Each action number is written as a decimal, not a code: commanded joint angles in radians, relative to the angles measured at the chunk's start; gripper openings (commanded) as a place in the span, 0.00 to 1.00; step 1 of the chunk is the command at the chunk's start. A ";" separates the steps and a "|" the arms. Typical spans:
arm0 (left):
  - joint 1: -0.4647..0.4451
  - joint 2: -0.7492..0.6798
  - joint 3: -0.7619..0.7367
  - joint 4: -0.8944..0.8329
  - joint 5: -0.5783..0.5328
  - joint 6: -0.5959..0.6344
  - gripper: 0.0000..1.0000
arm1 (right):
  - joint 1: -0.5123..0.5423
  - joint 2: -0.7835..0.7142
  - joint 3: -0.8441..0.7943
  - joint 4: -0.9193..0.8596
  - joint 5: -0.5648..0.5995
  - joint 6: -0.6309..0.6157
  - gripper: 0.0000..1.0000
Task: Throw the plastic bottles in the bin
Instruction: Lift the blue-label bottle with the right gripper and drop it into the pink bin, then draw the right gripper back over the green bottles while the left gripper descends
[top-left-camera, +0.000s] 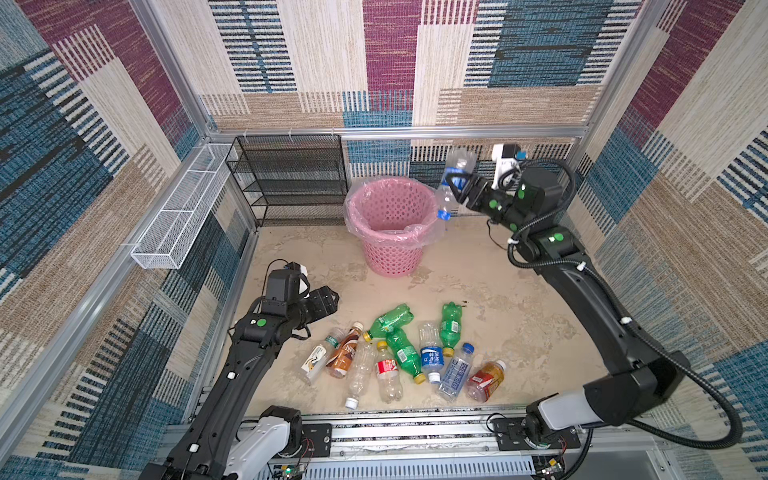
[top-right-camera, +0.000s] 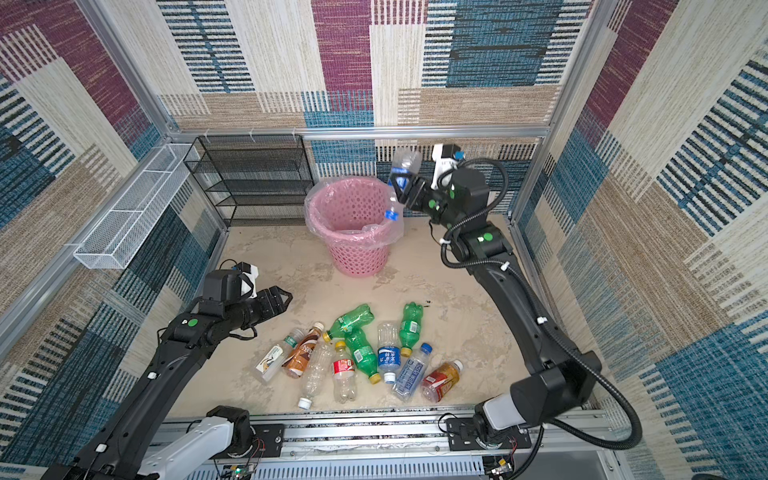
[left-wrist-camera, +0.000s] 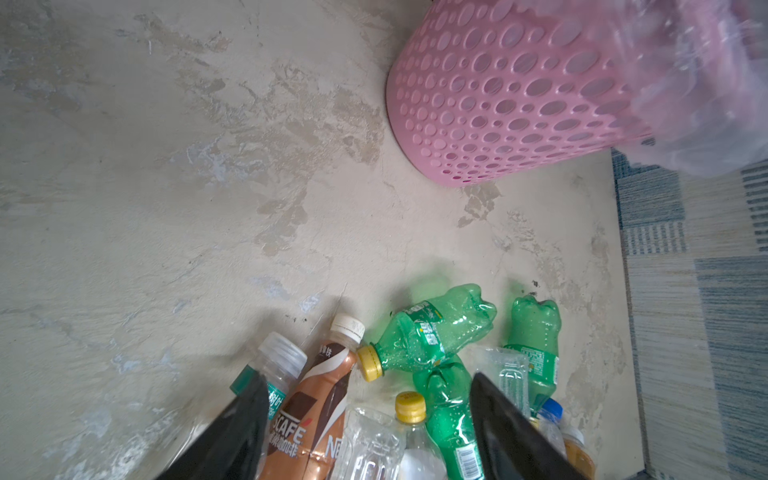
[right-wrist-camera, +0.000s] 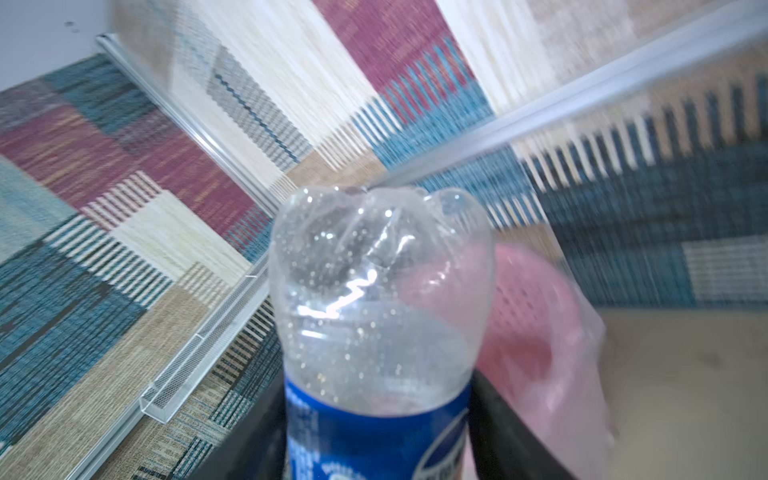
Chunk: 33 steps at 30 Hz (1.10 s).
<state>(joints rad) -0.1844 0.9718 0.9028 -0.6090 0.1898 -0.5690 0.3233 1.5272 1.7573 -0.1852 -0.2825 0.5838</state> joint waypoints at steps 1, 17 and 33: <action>-0.001 -0.012 0.015 -0.009 0.013 -0.016 0.77 | -0.031 0.043 0.061 -0.066 0.028 0.030 0.92; -0.001 -0.047 -0.089 -0.010 -0.020 -0.004 0.78 | -0.030 -0.400 -0.726 -0.092 0.090 0.008 0.88; -0.006 0.050 -0.104 -0.145 -0.107 -0.048 0.75 | -0.020 -0.447 -1.026 -0.082 0.049 0.058 0.86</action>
<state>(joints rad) -0.1879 1.0195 0.7959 -0.6762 0.1535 -0.5797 0.3019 1.0870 0.7467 -0.3031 -0.2253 0.6289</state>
